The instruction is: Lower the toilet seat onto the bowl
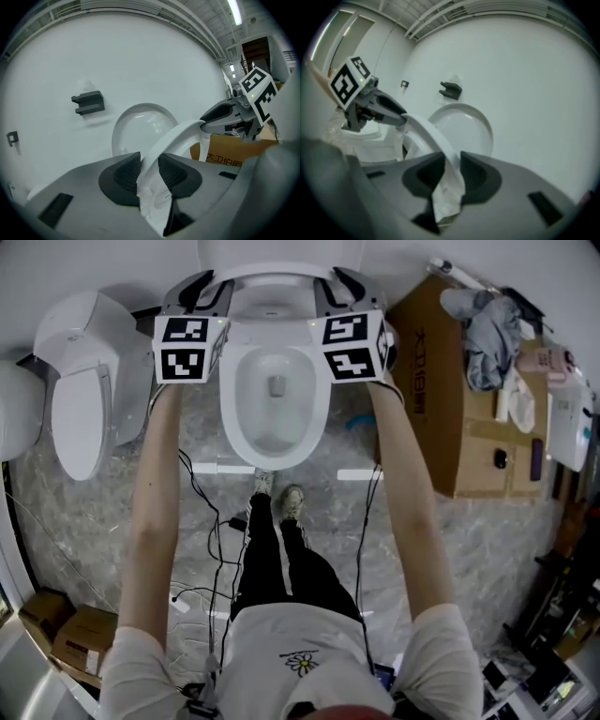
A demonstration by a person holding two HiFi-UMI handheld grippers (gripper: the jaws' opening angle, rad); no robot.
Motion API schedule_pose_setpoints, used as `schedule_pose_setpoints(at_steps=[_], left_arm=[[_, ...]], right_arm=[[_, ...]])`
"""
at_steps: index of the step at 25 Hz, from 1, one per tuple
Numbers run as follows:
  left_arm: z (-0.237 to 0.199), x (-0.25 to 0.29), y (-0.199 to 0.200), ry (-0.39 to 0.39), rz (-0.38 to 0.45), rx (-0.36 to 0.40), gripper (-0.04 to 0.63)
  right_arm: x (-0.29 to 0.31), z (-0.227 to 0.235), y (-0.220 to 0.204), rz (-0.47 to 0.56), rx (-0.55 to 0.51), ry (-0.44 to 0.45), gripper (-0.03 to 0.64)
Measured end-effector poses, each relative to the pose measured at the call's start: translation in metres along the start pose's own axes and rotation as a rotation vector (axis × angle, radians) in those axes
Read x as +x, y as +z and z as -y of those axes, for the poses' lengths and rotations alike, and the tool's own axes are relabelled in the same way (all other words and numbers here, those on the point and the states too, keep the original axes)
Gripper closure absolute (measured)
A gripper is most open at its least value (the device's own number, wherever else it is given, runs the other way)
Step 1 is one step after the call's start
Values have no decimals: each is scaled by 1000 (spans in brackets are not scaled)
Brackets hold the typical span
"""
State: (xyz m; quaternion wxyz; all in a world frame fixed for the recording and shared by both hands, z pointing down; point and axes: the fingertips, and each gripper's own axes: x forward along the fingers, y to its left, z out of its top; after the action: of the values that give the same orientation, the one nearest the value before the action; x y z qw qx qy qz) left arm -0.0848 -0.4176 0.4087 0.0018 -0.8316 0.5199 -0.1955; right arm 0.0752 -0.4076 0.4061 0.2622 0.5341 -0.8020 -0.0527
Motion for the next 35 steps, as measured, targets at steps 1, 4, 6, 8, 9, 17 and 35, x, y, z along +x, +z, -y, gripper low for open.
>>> schedule_pose_setpoints(at_steps=[1, 4, 6, 8, 9, 17, 35], left_arm=[[3, -5, -3, 4, -8, 6, 460], [12, -20, -14, 4, -46, 28, 459], [19, -28, -18, -3, -69, 51, 459], [25, -37, -23, -10, -85, 70, 459], [28, -42, -27, -12, -91, 78, 459], [52, -77, -56, -40, -129, 169, 457], [102, -133, -128, -159, -270, 316, 430]], right_arm=[[-5, -4, -2, 0, -13, 9, 500], [-19, -14, -9, -2, -42, 32, 499], [-28, -19, -15, -2, -54, 35, 497], [-37, -25, -20, -1, -67, 40, 495], [-42, -29, -23, -3, -72, 45, 494], [-77, -60, -48, -33, -145, 76, 489], [-132, -122, -107, -157, -260, 168, 469]])
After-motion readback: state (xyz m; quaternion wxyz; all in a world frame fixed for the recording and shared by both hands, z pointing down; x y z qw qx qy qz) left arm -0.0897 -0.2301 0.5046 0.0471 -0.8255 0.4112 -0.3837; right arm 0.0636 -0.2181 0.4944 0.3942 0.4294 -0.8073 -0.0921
